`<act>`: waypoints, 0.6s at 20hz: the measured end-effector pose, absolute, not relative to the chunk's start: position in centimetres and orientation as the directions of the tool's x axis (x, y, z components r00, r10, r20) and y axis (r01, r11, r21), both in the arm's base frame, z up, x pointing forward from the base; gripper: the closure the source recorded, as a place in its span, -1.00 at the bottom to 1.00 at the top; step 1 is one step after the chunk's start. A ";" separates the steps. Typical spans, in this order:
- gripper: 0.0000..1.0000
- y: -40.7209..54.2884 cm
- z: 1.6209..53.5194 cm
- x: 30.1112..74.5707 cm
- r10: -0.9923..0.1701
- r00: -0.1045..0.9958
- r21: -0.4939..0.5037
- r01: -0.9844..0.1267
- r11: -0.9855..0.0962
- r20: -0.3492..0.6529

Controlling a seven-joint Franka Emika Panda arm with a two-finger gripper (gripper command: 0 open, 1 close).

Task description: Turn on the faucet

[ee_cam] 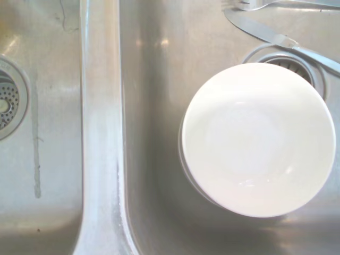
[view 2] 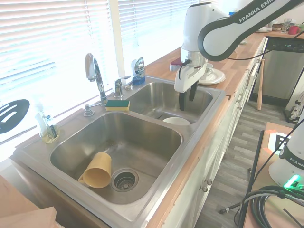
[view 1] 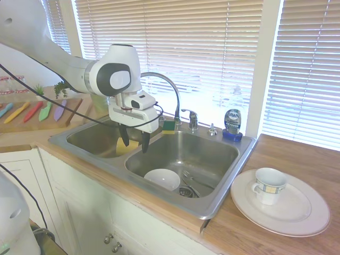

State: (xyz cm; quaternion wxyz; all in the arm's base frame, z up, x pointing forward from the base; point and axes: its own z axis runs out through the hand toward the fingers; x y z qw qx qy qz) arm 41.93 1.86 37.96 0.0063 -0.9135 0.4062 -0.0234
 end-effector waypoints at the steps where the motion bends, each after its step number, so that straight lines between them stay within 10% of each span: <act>1: -1.00 1.9 37.9 41.9 -0.742 0.669 -0.030 -0.742 -0.670 0.037; 3: -1.00 1.8 37.8 42.0 -0.742 0.670 -0.027 -0.741 -0.671 0.037; 4: 1.00 1.8 37.8 42.0 -0.742 0.669 -0.027 -0.742 -0.670 0.038; 12: 1.00 1.0 37.9 42.1 -0.752 0.657 -0.035 -0.752 -0.659 0.049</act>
